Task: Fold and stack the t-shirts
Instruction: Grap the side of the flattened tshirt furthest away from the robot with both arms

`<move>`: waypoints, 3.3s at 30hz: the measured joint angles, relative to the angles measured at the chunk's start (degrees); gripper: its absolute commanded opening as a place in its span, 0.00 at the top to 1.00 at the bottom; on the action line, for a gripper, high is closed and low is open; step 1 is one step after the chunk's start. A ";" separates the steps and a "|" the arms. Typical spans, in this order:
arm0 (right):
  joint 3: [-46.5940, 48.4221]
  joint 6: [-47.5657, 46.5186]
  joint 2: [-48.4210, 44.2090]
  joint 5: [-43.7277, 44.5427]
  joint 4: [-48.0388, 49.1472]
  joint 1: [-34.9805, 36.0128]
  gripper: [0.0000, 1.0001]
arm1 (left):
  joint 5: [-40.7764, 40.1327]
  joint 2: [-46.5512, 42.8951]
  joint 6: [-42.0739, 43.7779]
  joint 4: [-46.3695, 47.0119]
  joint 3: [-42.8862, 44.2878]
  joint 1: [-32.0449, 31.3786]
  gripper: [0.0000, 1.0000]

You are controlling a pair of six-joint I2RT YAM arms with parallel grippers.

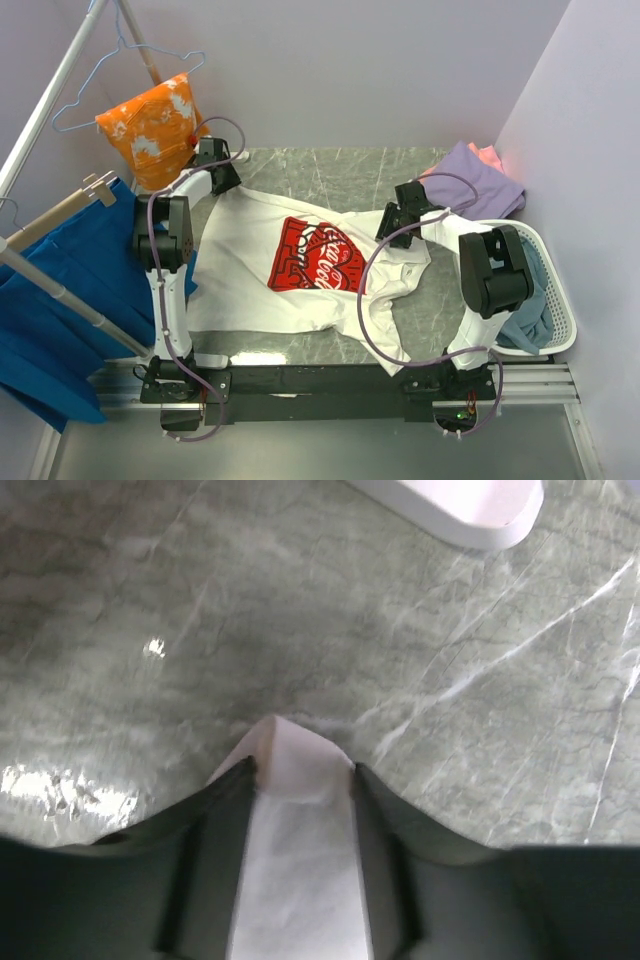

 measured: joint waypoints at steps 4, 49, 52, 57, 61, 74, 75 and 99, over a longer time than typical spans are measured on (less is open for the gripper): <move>-1.79 -0.15 -1.25 0.22 1.05 0.00 0.46 | -0.07 1.14 0.07 0.04 1.53 0.00 0.68; -8.04 0.26 -17.16 10.54 -5.07 -2.14 0.45 | 0.68 -17.03 1.07 0.90 -16.09 0.00 0.99; -8.11 0.28 -16.35 10.27 -5.46 -3.56 0.45 | 0.66 -20.00 0.94 0.90 -18.14 0.00 0.99; -8.11 0.26 -14.01 8.74 -5.70 -6.03 0.45 | 0.90 -22.64 0.74 0.96 -21.00 0.00 0.99; -8.09 0.24 -13.88 8.13 -6.14 -7.89 0.45 | 1.07 -23.54 0.72 0.81 -23.28 0.00 0.99; -9.86 0.81 -13.77 8.41 -6.93 -8.63 0.46 | 1.60 -23.54 0.74 0.87 -23.67 0.00 0.99; -10.10 0.92 -13.73 8.52 -6.93 -8.63 0.46 | 1.62 -23.54 0.74 0.90 -23.67 0.00 0.99; -12.24 1.27 -13.11 9.01 -5.90 -8.74 0.88 | 1.73 -23.54 0.79 0.72 -23.67 -0.28 0.99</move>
